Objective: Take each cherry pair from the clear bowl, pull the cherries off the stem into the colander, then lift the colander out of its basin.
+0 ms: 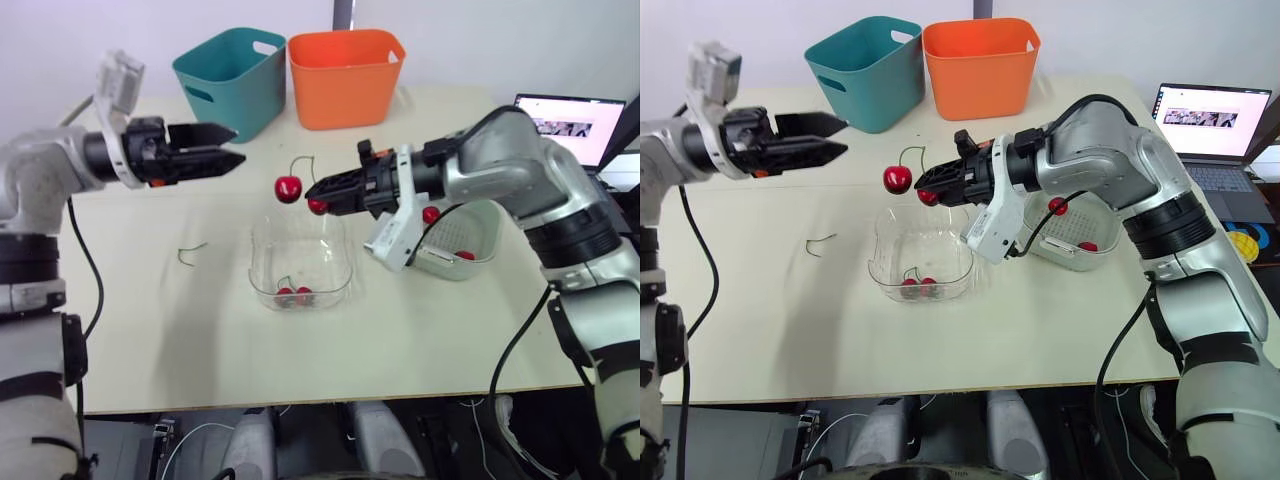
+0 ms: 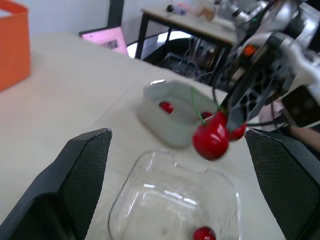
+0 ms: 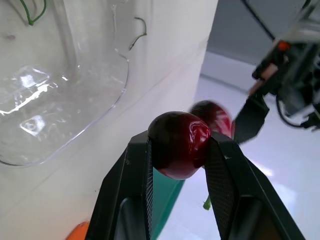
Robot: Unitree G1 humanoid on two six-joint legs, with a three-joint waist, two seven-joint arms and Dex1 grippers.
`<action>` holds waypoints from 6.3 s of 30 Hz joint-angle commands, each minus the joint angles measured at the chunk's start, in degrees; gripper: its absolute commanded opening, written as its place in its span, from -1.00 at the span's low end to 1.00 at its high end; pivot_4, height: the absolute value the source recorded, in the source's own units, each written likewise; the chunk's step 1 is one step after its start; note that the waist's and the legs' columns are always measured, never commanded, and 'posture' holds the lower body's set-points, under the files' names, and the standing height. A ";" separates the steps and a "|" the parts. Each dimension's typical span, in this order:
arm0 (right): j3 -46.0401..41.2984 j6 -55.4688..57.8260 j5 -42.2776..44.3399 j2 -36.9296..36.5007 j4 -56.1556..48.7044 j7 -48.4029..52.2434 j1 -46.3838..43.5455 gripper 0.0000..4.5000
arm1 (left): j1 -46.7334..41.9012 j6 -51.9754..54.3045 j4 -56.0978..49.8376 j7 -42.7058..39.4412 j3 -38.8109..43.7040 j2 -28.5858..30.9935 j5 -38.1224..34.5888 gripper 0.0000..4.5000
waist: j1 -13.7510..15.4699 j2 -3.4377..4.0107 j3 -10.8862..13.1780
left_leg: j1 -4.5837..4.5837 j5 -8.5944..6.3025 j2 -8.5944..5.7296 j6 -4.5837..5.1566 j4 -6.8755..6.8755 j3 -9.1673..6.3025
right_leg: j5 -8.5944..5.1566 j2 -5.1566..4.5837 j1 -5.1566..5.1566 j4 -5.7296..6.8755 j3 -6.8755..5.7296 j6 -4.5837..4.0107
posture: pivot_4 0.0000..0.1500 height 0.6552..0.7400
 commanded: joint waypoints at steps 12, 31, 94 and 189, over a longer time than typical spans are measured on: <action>-3.68 -11.10 -15.25 2.48 5.36 -18.36 -5.74 -0.47 | -15.84 4.97 15.87 -11.35 -9.77 -7.18 5.80 1.00 | -0.09 0.00 0.00 | 0.01 0.02 -0.02 -0.02 -0.02 0.00 | 0.06 0.01 -0.02 0.02 0.03 -0.11 | 1.00 1.00; -2.51 -10.46 -15.66 2.25 2.29 -20.24 -4.90 -0.47 | -17.72 6.42 18.77 -11.48 -9.44 -14.67 7.80 0.83 | -0.09 0.00 0.00 | 0.02 0.03 -0.05 -0.03 -0.01 0.00 | 0.06 0.00 0.01 0.04 0.08 -0.11 | 1.00 1.00; -31.27 140.80 90.05 6.83 -21.14 -33.70 3.04 0.99 | -5.25 -11.82 -4.56 11.20 0.39 -23.90 4.96 -1.00 | 1.41 0.01 0.00 | -0.01 0.01 -0.01 0.01 0.06 0.01 | 0.09 -0.02 0.09 0.01 0.06 -0.10 | 1.00 1.00; -33.60 134.93 71.67 3.19 -27.94 -14.08 13.89 0.98 | -4.36 -20.56 0.84 14.87 -0.65 -26.71 8.23 -1.00 | 1.01 0.03 0.00 | 0.04 0.01 -0.01 0.01 0.02 -0.05 | 0.00 0.03 0.16 -0.08 0.06 0.05 | 1.00 1.00</action>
